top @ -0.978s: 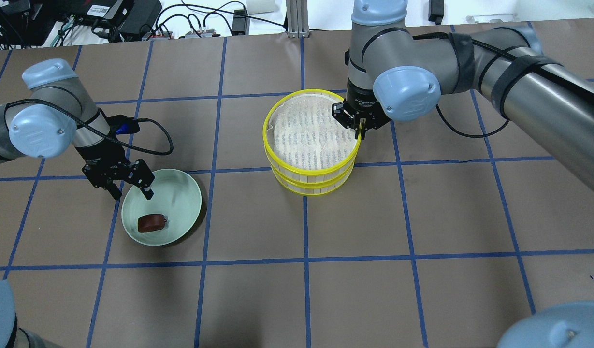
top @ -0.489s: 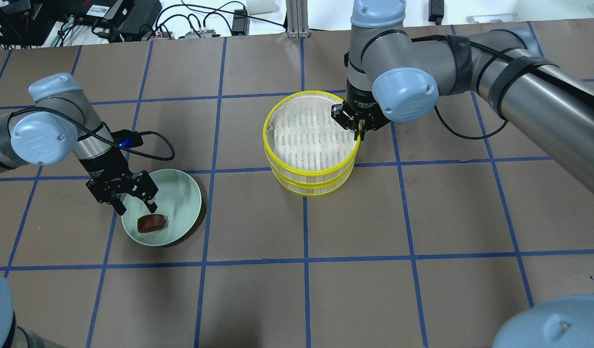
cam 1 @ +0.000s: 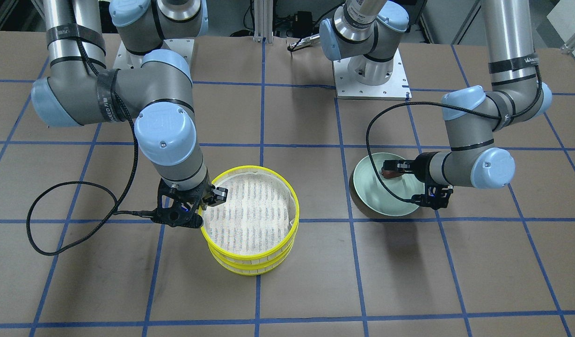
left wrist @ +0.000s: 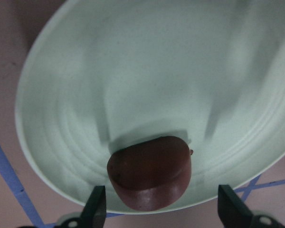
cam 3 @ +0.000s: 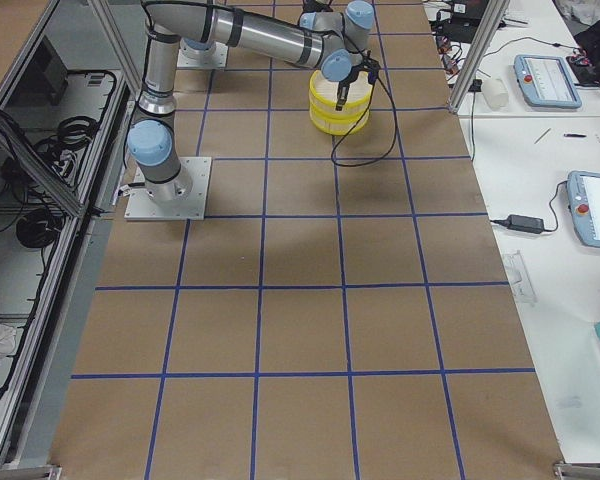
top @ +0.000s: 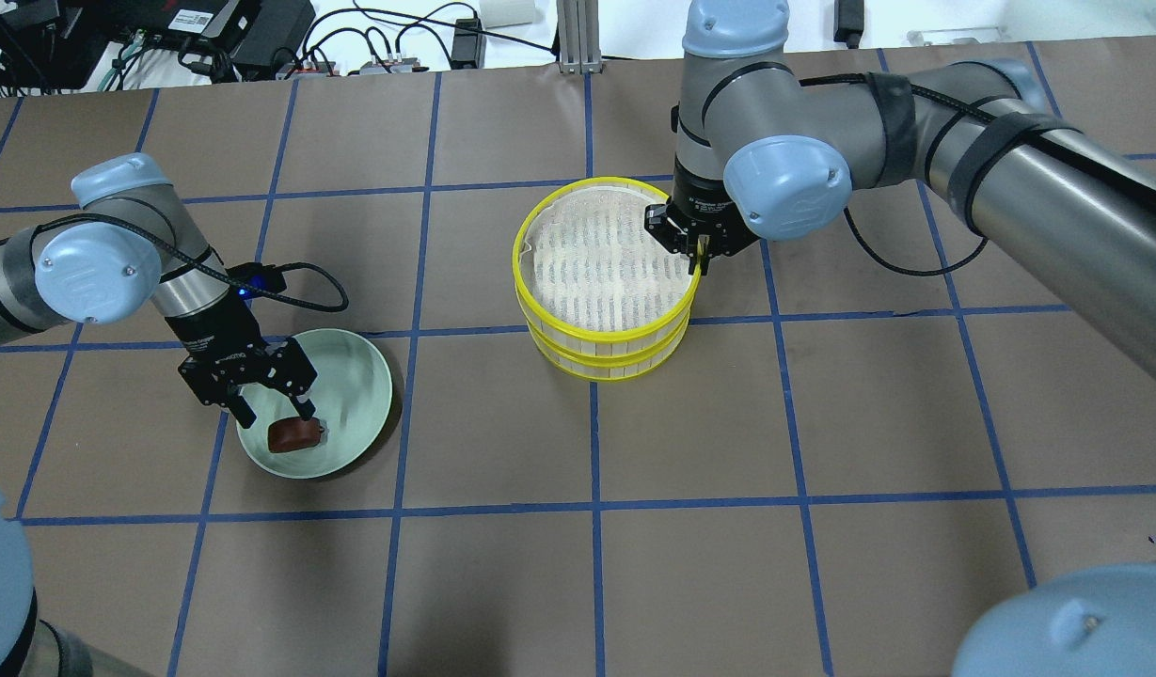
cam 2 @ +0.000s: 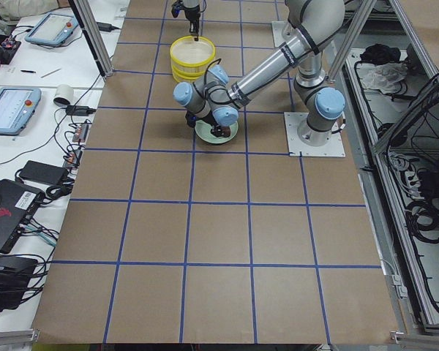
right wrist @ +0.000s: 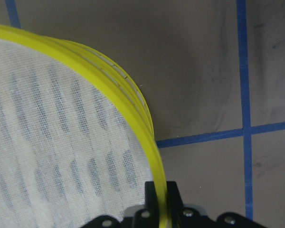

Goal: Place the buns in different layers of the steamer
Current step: 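Grasp the brown bun in the green bowl with the left gripper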

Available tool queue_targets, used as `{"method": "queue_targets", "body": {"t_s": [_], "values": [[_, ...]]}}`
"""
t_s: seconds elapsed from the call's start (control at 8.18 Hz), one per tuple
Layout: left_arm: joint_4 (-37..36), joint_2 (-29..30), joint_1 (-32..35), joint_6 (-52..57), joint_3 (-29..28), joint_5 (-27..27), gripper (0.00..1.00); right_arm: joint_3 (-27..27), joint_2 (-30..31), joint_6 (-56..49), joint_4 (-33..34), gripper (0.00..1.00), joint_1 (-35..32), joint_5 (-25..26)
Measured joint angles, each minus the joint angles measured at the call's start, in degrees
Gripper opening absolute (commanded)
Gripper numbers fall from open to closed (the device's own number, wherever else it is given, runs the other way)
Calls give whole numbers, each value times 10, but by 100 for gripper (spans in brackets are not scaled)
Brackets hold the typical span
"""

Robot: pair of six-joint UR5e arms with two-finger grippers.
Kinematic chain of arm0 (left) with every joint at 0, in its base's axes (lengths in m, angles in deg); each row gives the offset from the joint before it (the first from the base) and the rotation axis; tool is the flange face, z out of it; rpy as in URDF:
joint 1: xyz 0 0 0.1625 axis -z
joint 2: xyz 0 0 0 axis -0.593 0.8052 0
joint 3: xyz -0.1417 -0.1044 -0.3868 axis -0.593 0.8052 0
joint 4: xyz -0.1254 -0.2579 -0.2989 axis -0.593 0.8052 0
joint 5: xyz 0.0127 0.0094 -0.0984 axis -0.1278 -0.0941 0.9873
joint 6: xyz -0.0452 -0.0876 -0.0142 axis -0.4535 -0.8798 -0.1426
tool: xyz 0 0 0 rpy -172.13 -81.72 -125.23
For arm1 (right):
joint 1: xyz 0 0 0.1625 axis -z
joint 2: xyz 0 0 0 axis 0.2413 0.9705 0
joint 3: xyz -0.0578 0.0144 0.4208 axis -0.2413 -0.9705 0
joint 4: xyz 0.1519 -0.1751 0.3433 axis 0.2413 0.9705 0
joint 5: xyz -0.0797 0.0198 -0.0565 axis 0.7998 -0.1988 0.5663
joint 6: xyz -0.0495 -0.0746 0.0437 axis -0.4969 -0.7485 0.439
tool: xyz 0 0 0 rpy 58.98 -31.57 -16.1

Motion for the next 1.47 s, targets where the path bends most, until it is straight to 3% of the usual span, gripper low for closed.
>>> {"method": "queue_targets", "body": {"t_s": [0.24, 0.37, 0.49, 0.61, 1.22, 1.35, 1.47], "values": [[-2, 10, 0, -2, 0, -1, 80, 0, -1, 0, 2, 0, 0, 0], [-2, 15, 1, -3, 0, -1, 63, 0, -2, 0, 5, 0, 0, 0], [-3, 20, 1, -3, 0, -1, 39, 0, -3, 0, 9, 0, 0, -1], [-4, 24, 1, -3, 0, -1, 2, 0, -5, 0, 11, 0, 0, -1], [-18, 24, 2, -3, -12, 0, 0, 2, -7, -2, 8, 0, 1, 1], [-19, 19, 2, -4, -18, 0, 0, 2, -7, -2, 8, 22, 1, 1], [-19, 12, 3, -7, -31, 0, 0, 2, -7, -3, 7, 71, 0, 1]]}}
